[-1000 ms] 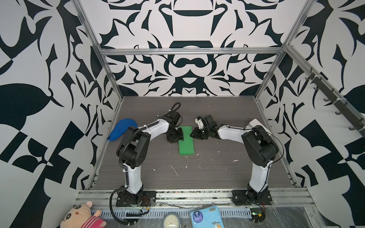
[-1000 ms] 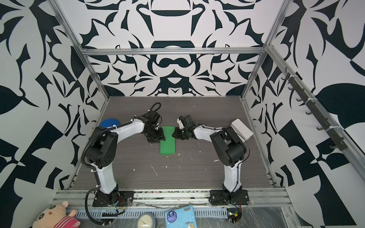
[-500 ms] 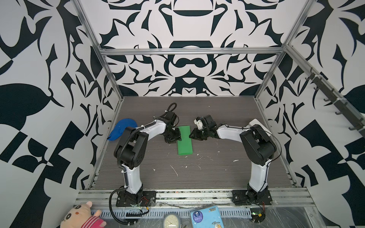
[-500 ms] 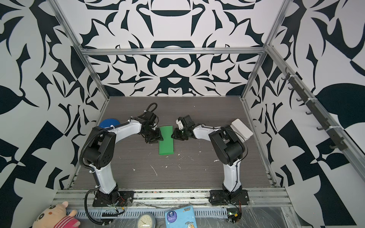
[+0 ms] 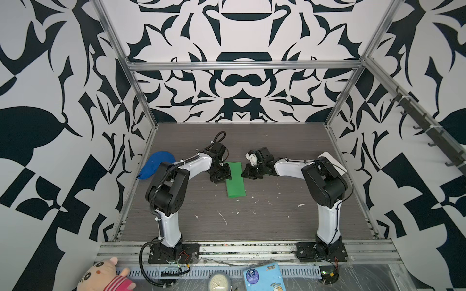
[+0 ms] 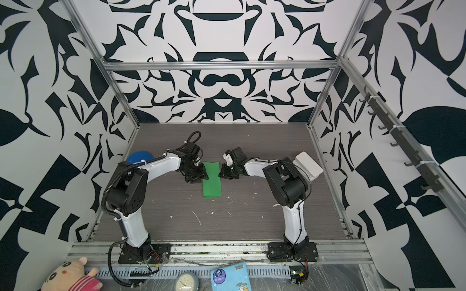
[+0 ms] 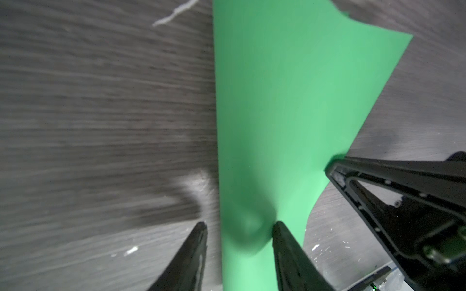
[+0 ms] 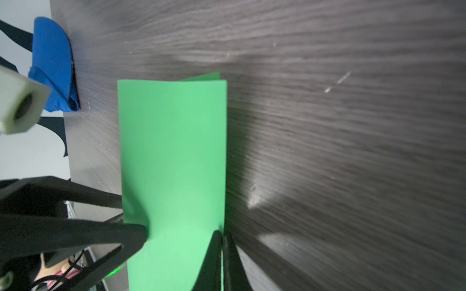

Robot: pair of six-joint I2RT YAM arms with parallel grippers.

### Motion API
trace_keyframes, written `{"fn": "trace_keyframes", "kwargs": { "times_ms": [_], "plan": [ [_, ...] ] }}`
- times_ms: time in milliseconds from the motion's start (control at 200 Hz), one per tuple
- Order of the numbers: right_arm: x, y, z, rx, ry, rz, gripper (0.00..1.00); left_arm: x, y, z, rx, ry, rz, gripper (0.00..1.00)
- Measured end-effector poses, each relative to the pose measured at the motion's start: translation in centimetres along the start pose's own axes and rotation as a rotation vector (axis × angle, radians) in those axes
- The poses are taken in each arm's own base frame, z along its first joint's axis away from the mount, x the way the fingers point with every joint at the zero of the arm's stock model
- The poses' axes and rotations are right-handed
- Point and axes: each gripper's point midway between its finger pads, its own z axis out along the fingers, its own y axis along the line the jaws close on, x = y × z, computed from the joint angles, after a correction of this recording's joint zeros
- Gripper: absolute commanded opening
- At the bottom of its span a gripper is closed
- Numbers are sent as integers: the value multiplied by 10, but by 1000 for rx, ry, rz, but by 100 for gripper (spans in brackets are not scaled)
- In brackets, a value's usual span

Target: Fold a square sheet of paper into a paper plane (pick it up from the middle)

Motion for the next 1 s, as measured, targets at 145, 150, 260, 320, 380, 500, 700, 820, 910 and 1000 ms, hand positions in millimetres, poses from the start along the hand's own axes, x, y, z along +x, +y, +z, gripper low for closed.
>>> {"fn": "trace_keyframes", "kwargs": {
  "times_ms": [145,150,260,320,380,500,700,820,910,1000],
  "plan": [
    [-2,2,0,-3,0,-2,7,0,-3,-3,12,-3,3,56],
    [-2,2,0,-2,-1,-2,7,0,-3,-3,12,-3,2,56],
    [-3,3,0,-5,-2,-5,5,-1,-5,-6,16,-10,5,61],
    [-2,3,0,-8,0,-6,5,-1,-4,-7,14,-14,5,62],
    [-1,5,0,-12,3,-7,5,-2,-4,-10,10,-20,6,65],
    [0,14,-4,-35,8,-11,5,-6,-5,-24,21,-60,4,73],
    [-1,52,-17,-109,8,-22,3,-15,5,-66,105,-201,-63,79],
    [-3,81,-19,-157,5,-34,3,-22,26,-79,141,-265,-155,78],
    [-3,99,-19,-181,9,-41,3,-23,46,-77,141,-276,-229,77],
    [-6,114,-18,-201,5,-48,3,-20,59,-71,130,-268,-279,76]
  ]
}}
